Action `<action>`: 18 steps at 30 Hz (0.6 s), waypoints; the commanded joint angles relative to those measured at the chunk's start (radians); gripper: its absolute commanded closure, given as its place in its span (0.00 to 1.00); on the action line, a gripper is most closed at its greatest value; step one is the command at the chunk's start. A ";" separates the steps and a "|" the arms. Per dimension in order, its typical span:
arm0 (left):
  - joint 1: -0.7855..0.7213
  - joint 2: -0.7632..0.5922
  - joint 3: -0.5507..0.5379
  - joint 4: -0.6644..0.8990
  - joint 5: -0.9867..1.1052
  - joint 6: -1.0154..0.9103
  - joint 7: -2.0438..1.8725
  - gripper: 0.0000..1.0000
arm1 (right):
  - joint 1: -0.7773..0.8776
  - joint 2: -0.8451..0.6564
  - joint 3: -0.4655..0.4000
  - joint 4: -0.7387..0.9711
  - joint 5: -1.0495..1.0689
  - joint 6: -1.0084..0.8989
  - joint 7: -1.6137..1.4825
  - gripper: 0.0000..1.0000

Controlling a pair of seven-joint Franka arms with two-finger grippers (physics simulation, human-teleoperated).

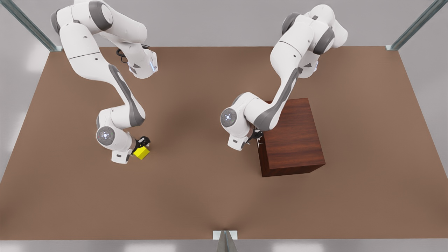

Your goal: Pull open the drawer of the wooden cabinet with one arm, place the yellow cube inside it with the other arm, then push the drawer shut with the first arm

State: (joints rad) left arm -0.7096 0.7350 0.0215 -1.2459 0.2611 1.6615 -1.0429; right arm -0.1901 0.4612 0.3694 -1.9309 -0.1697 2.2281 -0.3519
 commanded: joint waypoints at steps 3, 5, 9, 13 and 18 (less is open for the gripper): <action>-0.007 0.009 -0.003 0.000 0.004 -0.005 -0.161 0.35 | 0.001 0.022 0.000 0.000 -0.077 0.036 -0.275 0.00; -0.008 0.012 -0.003 0.000 0.001 -0.003 -0.163 0.35 | -0.006 0.036 0.000 0.000 -0.077 0.035 -0.277 0.00; -0.019 0.020 -0.006 0.002 0.003 0.006 -0.170 0.35 | -0.005 0.063 -0.001 -0.002 -0.114 0.036 -0.275 0.00; -0.040 0.027 -0.008 0.009 -0.006 0.009 -0.175 0.35 | -0.008 0.077 -0.001 -0.010 -0.114 0.042 -0.275 0.00; -0.062 0.053 -0.009 0.040 -0.020 0.067 -0.190 0.35 | -0.029 0.112 -0.004 -0.020 -0.128 0.076 -0.275 0.00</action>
State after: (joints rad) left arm -0.7680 0.7854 0.0128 -1.2096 0.2447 1.7000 -1.1540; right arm -0.2173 0.5720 0.3638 -1.9495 -0.2928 2.2827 -0.5232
